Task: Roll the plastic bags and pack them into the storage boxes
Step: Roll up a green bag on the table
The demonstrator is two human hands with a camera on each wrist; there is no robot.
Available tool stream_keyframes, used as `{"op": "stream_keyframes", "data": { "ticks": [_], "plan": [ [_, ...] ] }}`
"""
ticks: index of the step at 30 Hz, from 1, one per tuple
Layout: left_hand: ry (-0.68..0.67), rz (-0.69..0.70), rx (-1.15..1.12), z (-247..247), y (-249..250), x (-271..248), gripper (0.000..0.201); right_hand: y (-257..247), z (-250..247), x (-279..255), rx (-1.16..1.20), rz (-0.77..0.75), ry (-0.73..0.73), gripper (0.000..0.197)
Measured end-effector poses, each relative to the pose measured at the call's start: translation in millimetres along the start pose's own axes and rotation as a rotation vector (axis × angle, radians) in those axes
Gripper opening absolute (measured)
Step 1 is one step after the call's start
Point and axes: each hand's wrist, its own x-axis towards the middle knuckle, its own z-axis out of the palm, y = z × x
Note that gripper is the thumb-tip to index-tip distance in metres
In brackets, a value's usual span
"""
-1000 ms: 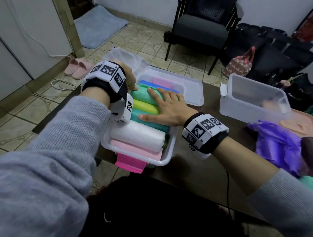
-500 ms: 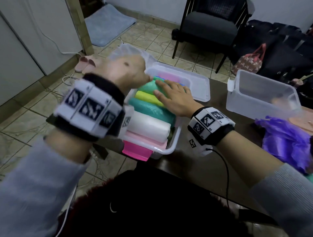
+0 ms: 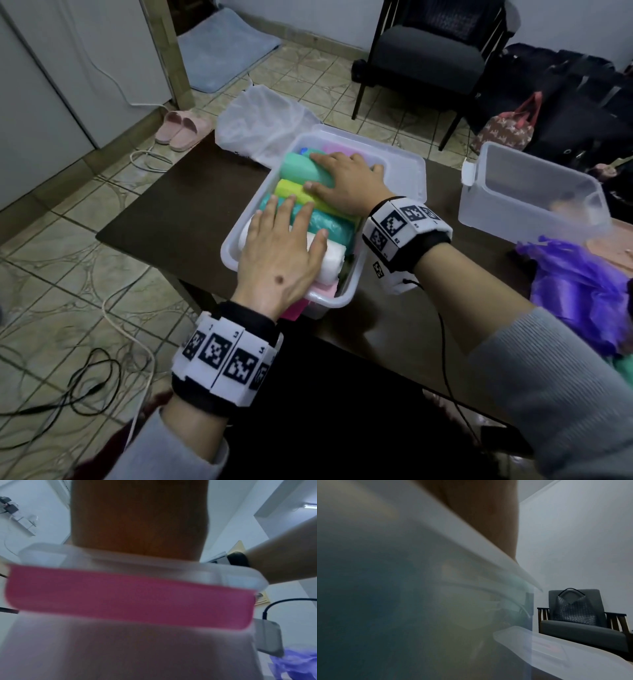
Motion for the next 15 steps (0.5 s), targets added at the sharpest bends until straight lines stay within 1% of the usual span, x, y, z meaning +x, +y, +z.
{"op": "stream_keyframes", "data": {
  "ticks": [3,6,8,11,15],
  "plan": [
    [0.082,0.022,0.027,4.6,0.1,-3.8,0.073,0.5,-2.9,7.4,0.079,0.025,-0.030,0.051],
    [0.133,0.015,0.037,6.0,0.1,-4.1,0.076,-0.1,-4.0,10.4,0.112,0.025,-0.042,0.047],
    [0.134,0.009,0.039,6.3,0.3,-3.9,0.077,-0.8,-0.5,8.5,0.105,0.018,-0.019,0.045],
    [0.128,0.006,0.040,6.9,0.8,-3.6,0.079,0.1,2.9,2.3,0.036,-0.008,0.012,0.047],
    [0.134,0.007,0.057,7.5,-0.3,-2.6,0.079,-1.9,6.6,-13.0,0.028,-0.029,-0.014,0.055]
  ]
}}
